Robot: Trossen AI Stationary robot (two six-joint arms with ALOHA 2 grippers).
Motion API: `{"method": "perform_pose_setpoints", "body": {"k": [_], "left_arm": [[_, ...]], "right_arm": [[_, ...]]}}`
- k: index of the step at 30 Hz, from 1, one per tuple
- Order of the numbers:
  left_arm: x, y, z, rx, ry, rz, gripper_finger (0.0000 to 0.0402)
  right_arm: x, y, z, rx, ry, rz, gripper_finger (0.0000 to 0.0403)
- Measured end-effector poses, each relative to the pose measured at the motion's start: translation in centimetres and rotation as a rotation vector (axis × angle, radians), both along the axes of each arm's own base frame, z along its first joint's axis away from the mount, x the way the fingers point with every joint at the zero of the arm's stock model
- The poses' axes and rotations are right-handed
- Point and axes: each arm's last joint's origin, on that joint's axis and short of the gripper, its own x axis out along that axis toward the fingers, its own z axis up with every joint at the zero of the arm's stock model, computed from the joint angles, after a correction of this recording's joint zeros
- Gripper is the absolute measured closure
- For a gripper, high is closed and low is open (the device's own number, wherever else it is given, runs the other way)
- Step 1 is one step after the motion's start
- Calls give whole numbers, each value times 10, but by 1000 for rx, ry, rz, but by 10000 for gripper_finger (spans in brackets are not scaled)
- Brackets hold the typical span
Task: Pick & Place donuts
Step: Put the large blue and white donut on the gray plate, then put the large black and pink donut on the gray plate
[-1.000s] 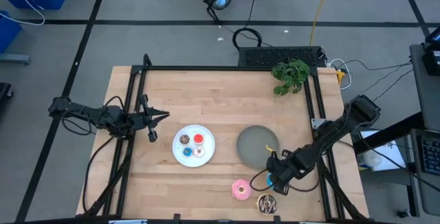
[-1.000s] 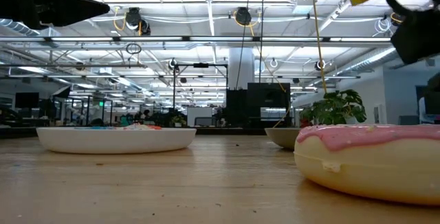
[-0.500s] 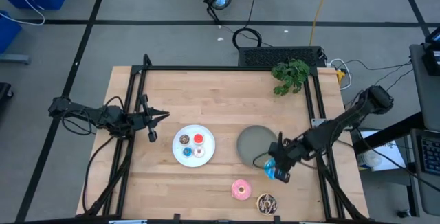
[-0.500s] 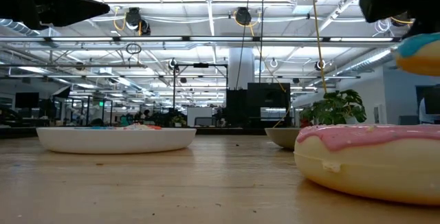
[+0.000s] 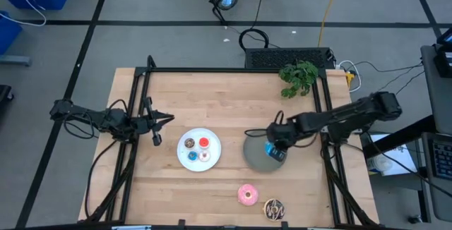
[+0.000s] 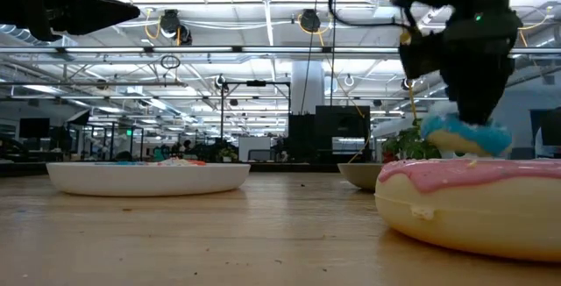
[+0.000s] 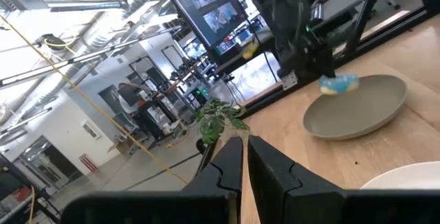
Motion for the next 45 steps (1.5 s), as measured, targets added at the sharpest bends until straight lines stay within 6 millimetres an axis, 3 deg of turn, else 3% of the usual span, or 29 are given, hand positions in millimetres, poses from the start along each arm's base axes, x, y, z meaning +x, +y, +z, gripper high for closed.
{"method": "perform_pose_setpoints", "body": {"k": [6,12,24,30,36,45], "left_arm": [[0,0,0,0,0,-1,371],[0,0,0,1,0,-1,371],[0,0,0,8,3,0,371],[0,0,0,9,4,1,371],[0,0,-1,10,7,1,371],[0,0,-1,10,8,2,371]], "right_arm": [[11,-11,-25,10,104,33,390],[21,-11,-30,-2,41,119,366],[21,-11,-29,-2,38,118,221],[22,-13,-12,-64,100,134,162],[32,-8,17,-65,85,139,150],[38,43,44,-4,-5,193,171]]}}
